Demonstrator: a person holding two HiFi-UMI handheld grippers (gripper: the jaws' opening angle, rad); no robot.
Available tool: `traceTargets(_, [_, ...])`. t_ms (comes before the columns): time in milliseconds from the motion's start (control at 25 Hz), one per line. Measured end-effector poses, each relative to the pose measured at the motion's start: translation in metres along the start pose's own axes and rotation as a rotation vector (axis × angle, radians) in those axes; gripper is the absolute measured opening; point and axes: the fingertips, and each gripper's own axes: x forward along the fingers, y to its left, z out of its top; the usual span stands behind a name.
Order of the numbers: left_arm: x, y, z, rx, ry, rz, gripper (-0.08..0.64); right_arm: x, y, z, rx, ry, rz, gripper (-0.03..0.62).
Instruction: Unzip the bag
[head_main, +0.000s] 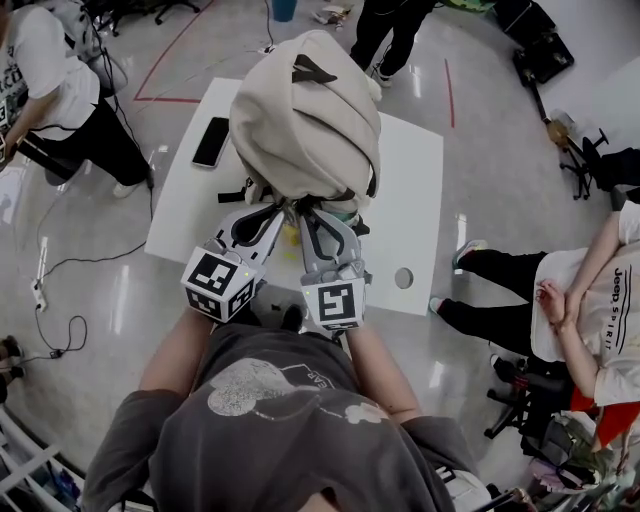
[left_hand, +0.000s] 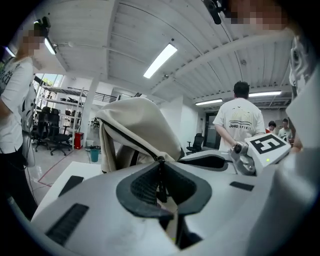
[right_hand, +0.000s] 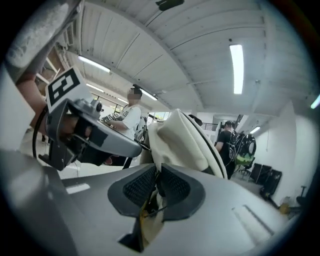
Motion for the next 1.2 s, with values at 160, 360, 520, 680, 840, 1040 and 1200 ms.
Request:
traceTargets(160, [-0.004,-0.001,0.006,-0.006,0.015,-0.047,0.034,0.012,0.002,-0.002,-0.148,0.075,-0.048,0.118])
traceTargets(360, [-0.004,-0.001,0.006,0.016,0.043,-0.111,0.034,0.029,0.008,0.002,-0.195,0.08,-0.06,0.123])
traceTargets(520, [-0.005,-0.001,0.008,0.027,0.055,-0.15,0.034,0.034,0.007,0.006,-0.213,0.08,-0.109,0.121])
traceTargets(680, [-0.007,-0.001,0.011,0.034,0.058,-0.178,0.034,0.031,0.005,0.011,-0.217,0.079,-0.177,0.12])
traceTargets(840, [-0.007,0.0,0.012,0.035,0.064,-0.202,0.034,0.028,0.005,0.019,-0.25,0.075,-0.236,0.129])
traceTargets(1040, [-0.008,-0.005,0.01,-0.001,0.077,-0.25,0.034,0.035,0.004,0.019,-0.266,0.088,-0.239,0.123])
traceTargets(1200, [-0.006,-0.004,0.012,-0.056,0.073,-0.274,0.034,0.044,0.004,0.016,-0.279,0.111,-0.239,0.093])
